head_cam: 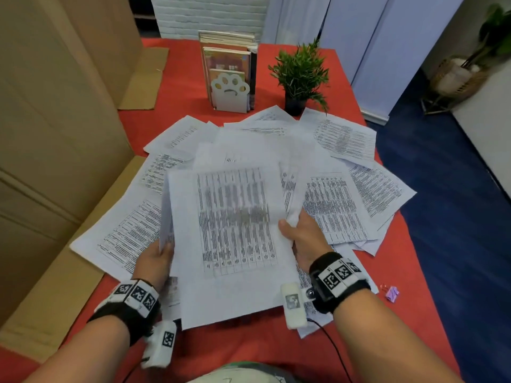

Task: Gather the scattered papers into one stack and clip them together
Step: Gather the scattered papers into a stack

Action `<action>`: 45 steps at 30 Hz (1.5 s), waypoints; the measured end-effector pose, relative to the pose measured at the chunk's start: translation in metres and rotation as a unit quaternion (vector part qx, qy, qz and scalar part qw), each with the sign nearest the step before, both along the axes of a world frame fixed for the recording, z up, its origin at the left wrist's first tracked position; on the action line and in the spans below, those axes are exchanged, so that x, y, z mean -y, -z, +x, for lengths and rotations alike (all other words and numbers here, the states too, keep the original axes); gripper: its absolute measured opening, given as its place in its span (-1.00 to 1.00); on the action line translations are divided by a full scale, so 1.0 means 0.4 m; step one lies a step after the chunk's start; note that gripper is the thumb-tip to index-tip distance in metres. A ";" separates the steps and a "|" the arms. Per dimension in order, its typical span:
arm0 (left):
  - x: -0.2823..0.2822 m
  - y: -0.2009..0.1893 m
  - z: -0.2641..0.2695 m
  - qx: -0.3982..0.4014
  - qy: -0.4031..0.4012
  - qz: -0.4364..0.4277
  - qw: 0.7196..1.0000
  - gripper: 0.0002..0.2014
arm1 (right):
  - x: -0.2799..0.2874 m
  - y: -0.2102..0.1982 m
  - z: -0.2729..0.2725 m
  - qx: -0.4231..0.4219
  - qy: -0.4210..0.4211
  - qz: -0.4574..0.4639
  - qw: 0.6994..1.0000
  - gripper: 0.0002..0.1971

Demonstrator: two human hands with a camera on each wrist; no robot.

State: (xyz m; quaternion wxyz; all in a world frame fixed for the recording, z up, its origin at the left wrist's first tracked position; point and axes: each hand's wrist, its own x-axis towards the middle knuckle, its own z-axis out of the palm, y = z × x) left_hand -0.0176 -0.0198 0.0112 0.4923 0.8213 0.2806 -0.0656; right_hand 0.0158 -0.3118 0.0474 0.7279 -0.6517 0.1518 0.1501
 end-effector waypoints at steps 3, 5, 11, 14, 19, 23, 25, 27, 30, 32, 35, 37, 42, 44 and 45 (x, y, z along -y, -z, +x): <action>-0.037 0.004 -0.001 -0.001 -0.034 0.004 0.999 -0.79 | 0.022 0.011 0.029 0.001 0.047 -0.119 0.992 -0.79; -0.057 -0.005 -0.001 0.001 -0.049 0.016 0.999 -0.77 | 0.035 0.028 0.036 -0.010 0.061 -0.156 0.986 -0.74; -0.104 -0.036 0.004 0.036 -0.093 -0.036 0.994 -0.74 | 0.038 0.049 0.033 -0.043 0.099 -0.074 0.991 -0.85; -0.091 -0.033 0.016 0.046 -0.087 -0.107 0.989 -0.86 | 0.011 0.056 0.032 -0.049 0.067 -0.033 0.996 -0.78; -0.010 -0.033 0.039 0.035 -0.034 -0.185 0.982 -0.72 | -0.034 0.045 0.038 -0.027 0.034 -0.013 0.999 -0.78; 0.068 -0.052 0.066 -0.010 -0.022 -0.252 0.968 -0.40 | -0.028 0.052 0.041 -0.022 0.042 -0.042 0.998 -0.60; 0.082 -0.048 0.088 -0.012 -0.007 -0.216 0.976 -0.50 | -0.002 0.060 0.041 -0.017 0.082 -0.093 0.992 -0.65; 0.057 -0.027 0.113 -0.003 -0.004 -0.086 0.996 -0.63 | 0.042 0.074 0.043 -0.028 0.135 -0.149 0.979 -0.69; 0.009 0.000 0.146 -0.054 -0.048 0.058 0.996 -0.71 | 0.114 0.100 0.049 -0.047 0.179 -0.189 0.964 -0.70; -0.010 0.017 0.165 -0.105 -0.035 0.142 0.984 -0.57 | 0.156 0.108 0.050 -0.070 0.186 -0.203 0.959 -0.69; -0.029 0.047 0.173 -0.167 -0.003 0.213 0.963 -0.31 | 0.200 0.110 0.041 -0.104 0.174 -0.238 0.950 -0.65; -0.032 0.073 0.163 -0.179 0.045 0.242 0.953 -0.28 | 0.212 0.117 0.035 -0.109 0.155 -0.264 0.946 -0.63; 0.028 0.090 0.098 -0.155 0.228 0.254 0.927 -0.29 | 0.196 0.132 0.025 -0.104 0.149 -0.295 0.938 -0.60; 0.052 0.080 0.070 -0.093 0.278 0.247 0.924 -0.35 | 0.185 0.129 0.029 -0.100 0.147 -0.287 0.941 -0.61; 0.053 0.077 0.059 -0.060 0.267 0.246 0.930 -0.37 | 0.180 0.128 0.034 -0.097 0.148 -0.278 0.944 -0.60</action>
